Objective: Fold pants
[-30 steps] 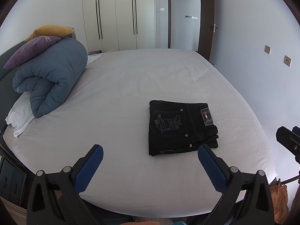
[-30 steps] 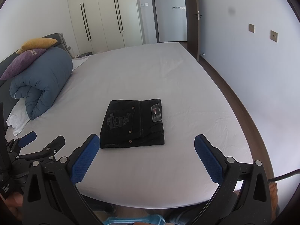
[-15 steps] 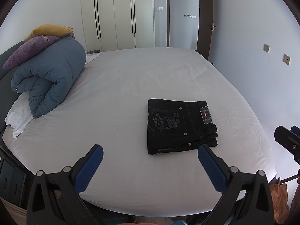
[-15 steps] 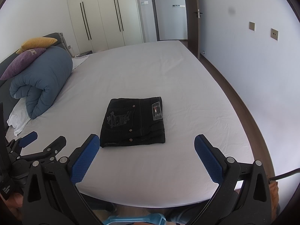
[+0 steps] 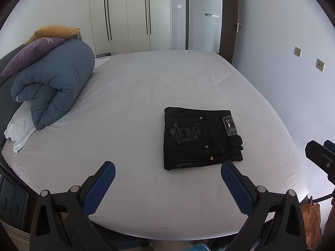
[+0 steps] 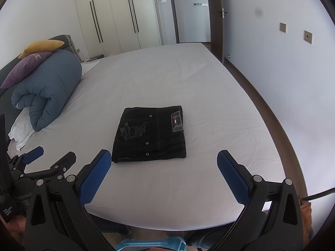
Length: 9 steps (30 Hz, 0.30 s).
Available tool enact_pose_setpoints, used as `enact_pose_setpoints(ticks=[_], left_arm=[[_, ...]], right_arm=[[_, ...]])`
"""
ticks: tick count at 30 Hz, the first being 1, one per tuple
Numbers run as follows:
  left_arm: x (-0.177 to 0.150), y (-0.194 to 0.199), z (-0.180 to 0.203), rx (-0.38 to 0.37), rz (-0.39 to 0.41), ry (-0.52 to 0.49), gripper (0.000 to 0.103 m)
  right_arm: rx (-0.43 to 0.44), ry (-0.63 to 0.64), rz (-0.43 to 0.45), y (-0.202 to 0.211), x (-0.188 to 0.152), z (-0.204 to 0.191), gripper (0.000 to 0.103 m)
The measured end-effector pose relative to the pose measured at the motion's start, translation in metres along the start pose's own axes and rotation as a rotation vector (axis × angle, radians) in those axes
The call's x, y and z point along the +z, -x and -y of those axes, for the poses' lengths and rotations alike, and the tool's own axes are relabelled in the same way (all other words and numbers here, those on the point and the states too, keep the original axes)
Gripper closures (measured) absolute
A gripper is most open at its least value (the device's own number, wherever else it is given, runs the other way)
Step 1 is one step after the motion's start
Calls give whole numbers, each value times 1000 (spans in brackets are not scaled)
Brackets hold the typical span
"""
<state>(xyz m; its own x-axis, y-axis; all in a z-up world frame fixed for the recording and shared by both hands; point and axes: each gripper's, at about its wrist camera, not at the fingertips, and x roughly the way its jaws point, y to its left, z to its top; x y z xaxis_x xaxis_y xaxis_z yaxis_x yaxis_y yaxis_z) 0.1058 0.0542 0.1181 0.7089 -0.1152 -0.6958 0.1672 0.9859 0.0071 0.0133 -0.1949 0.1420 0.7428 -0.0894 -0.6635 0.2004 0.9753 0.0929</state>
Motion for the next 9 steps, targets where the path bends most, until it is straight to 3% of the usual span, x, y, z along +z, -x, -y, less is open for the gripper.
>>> enact_pose_setpoints(ticks=[9], left_arm=[[0, 0, 2, 2, 7, -18, 0]], right_arm=[[4, -3, -9, -3, -5, -4, 0]])
